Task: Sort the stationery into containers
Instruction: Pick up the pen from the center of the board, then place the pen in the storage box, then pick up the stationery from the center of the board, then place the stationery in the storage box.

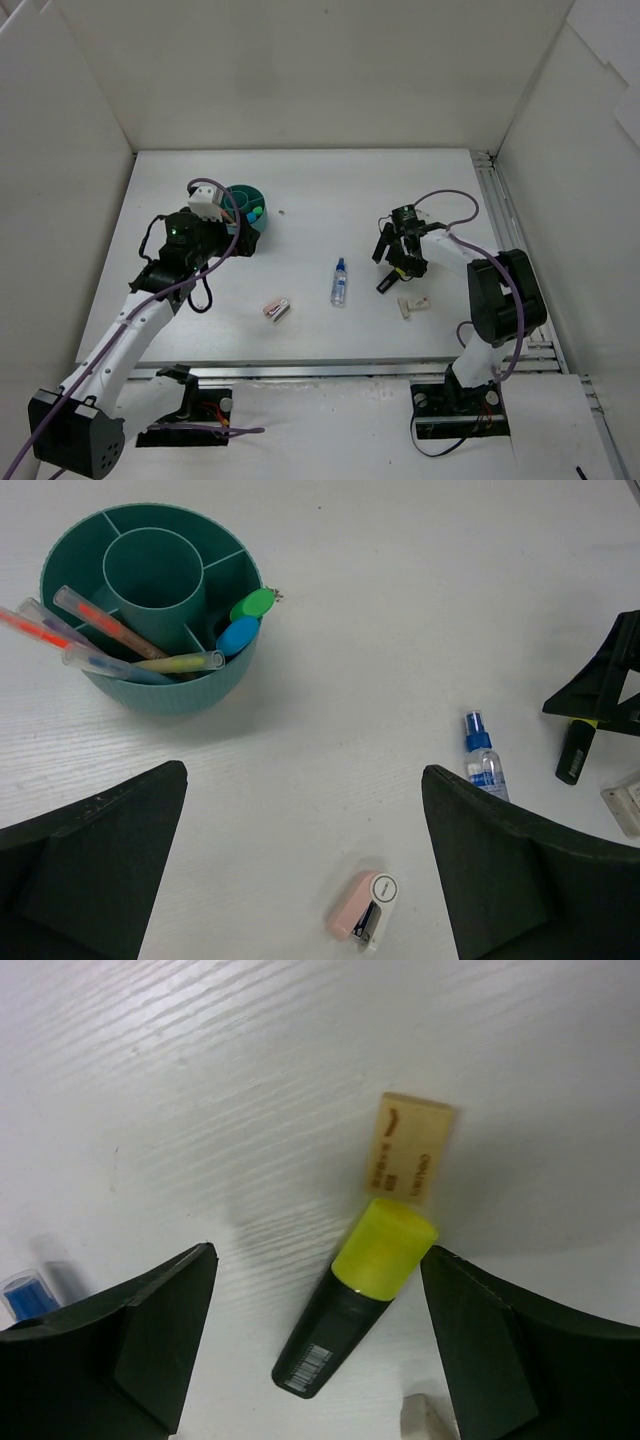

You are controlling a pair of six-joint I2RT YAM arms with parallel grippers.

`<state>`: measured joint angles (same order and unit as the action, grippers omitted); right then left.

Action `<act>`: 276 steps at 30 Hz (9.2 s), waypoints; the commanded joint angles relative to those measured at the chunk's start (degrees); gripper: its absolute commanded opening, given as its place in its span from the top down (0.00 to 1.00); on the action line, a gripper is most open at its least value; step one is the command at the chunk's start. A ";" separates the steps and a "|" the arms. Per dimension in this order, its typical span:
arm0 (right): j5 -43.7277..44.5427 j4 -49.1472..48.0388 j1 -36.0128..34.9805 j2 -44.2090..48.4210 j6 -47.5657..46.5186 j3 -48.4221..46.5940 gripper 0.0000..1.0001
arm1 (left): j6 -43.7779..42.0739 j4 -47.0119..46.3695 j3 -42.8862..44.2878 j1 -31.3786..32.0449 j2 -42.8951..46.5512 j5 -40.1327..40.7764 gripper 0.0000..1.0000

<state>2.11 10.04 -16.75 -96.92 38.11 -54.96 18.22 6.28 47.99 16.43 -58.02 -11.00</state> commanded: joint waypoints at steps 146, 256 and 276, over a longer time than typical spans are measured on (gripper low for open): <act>-3.70 -7.67 -13.39 38.57 -22.12 11.98 0.02 | -12.78 -16.52 13.45 -4.30 -9.77 -8.61 0.01; 11.17 -18.31 -13.22 34.79 -20.44 14.18 0.02 | -7.40 -17.89 33.40 -10.28 -40.77 5.01 1.00; -9.53 -15.93 -17.61 35.75 -37.47 14.00 0.02 | -6.09 -9.89 27.52 -7.20 -31.99 9.34 0.26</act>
<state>1.74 -4.51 -32.49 -62.70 8.16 -39.09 11.03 -2.92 74.52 9.32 -96.79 -2.46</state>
